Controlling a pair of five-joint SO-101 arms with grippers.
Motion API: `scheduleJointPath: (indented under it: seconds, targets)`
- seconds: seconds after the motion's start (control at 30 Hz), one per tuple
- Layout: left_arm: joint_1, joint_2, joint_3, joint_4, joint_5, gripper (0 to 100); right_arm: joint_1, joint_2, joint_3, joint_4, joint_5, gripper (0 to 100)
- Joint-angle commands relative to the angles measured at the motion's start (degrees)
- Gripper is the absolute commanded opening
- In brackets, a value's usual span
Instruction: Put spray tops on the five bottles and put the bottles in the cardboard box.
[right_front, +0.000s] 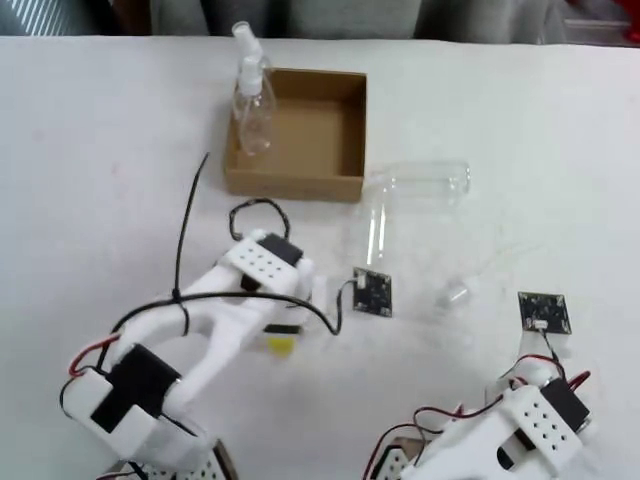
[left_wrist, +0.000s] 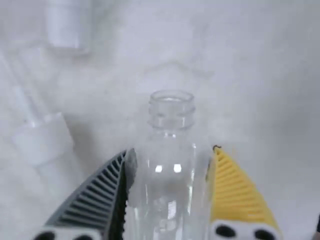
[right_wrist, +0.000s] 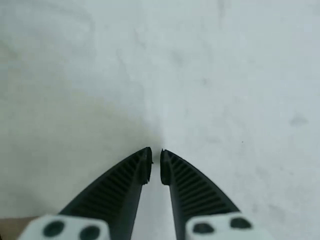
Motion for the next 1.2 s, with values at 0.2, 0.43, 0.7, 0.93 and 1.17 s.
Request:
scheduleJointPath:
  seconds: [0.2,0.43,0.7,0.93,1.17]
  targets:
    - [-5.93,-0.66,-9.85,11.08,12.75,12,-1.19,-0.66,-0.26,-0.57,0.09,1.7]
    - [-18.07,-2.68,-11.52,10.90,18.02,12,-1.27,-0.66,-0.26,-0.57,0.09,1.7]
    - [-30.64,-17.27,-0.62,2.02,32.00,13,-1.80,-0.66,-0.26,-0.84,0.53,2.0]
    - [-40.66,-19.47,9.85,-9.14,38.86,13,-7.43,-0.66,-5.80,-1.98,5.63,2.1]
    - [-48.48,-19.47,12.31,-10.46,40.97,13,-17.98,-0.66,-14.95,0.13,5.80,1.9]
